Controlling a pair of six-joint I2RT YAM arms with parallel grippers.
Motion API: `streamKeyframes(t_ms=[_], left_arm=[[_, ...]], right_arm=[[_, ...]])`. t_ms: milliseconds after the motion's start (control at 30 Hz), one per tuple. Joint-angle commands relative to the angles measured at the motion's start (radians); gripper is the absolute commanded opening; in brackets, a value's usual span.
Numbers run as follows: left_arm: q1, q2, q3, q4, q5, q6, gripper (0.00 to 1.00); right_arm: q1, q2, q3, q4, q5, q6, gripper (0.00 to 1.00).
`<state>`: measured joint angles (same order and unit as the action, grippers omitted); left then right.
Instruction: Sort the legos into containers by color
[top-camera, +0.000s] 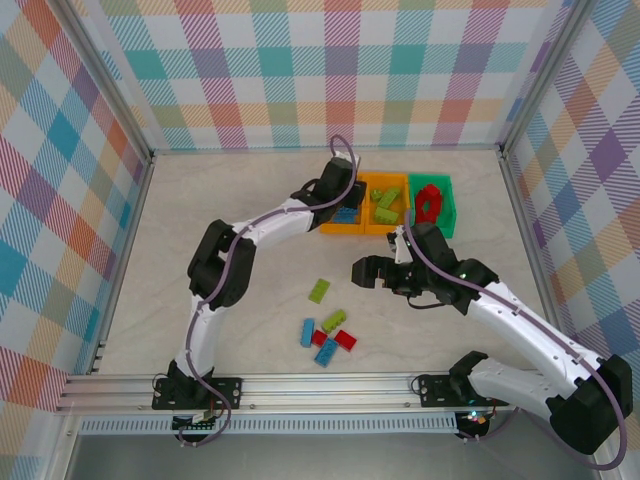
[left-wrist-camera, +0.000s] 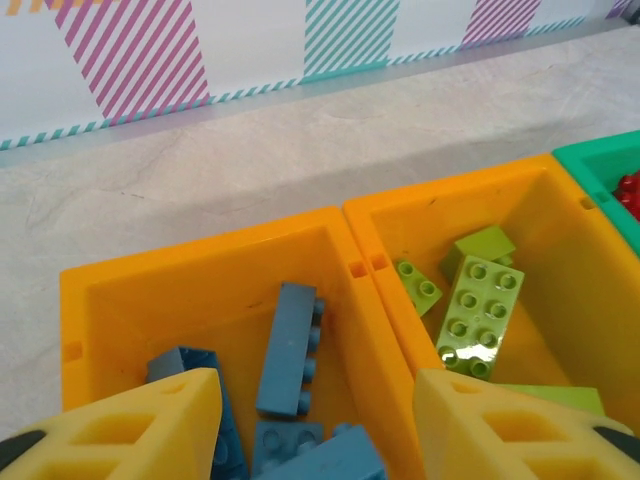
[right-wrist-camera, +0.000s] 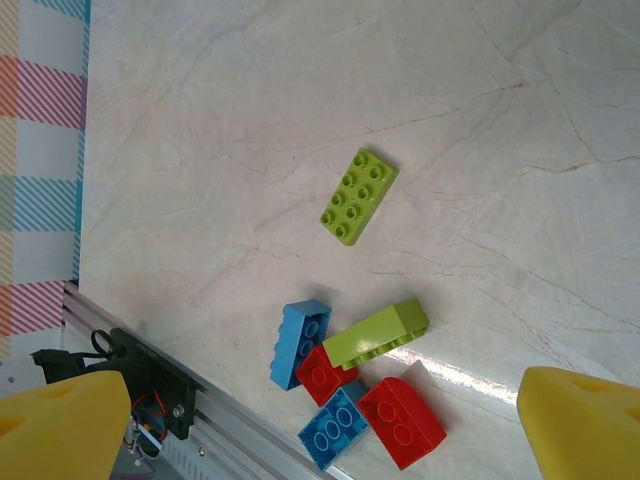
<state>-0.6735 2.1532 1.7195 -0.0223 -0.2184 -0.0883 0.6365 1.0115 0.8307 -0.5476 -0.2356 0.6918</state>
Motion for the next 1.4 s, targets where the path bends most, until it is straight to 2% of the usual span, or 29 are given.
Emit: streamKeyframes(t_ms=[0,167,333,433,500,633,700,767,867,900,1067,1367], left_arm=[[-0.004,-0.212,-0.109,0.078,0.03,-0.003,0.54],[-0.055,-0.544,-0.376,0.086,0.068,0.035,0.54],[-0.167,-0.953,-0.648,-0.022,0.058,0.233,0.56],[-0.228,-1.198,-0.77,-0.165,0.09,0.362,0.57],[-0.247,-1.333,-0.799,-0.352,0.132,0.434,0.58],[-0.25,-1.514,-0.803,-0.638,0.22,0.558,0.61],[-0.25,-1.597,-0.848,-0.697,0.25,0.648,0.64],[-0.25,-1.667,-0.914,-0.684,0.263,0.705,0.71],[-0.25,-1.725,-1.001,-0.627,0.245,0.731,0.95],[-0.25,-1.727,-1.015,-0.621,0.232,0.742,1.0],[-0.25,-1.681,-1.018,-0.651,0.197,0.792,1.0],[-0.249,-1.636,-1.074,-0.686,0.263,0.89,1.0]], right_arm=[[0.005,0.007,0.025,-0.011,0.002,-0.019,1.0],[0.007,0.032,0.027,-0.013,0.017,0.006,1.0],[0.058,0.113,0.07,-0.026,0.07,0.024,1.0],[0.134,0.219,0.145,-0.067,0.169,0.06,0.99],[0.195,0.309,0.206,-0.088,0.243,0.098,0.96],[0.275,0.499,0.348,-0.168,0.37,0.19,0.99],[0.299,0.598,0.423,-0.214,0.398,0.221,0.99],[0.311,0.668,0.466,-0.225,0.41,0.244,1.0],[0.317,0.75,0.494,-0.197,0.412,0.258,1.0],[0.318,0.778,0.502,-0.193,0.41,0.261,1.0],[0.333,0.892,0.56,-0.21,0.422,0.276,0.98],[0.361,1.04,0.645,-0.265,0.458,0.288,0.86]])
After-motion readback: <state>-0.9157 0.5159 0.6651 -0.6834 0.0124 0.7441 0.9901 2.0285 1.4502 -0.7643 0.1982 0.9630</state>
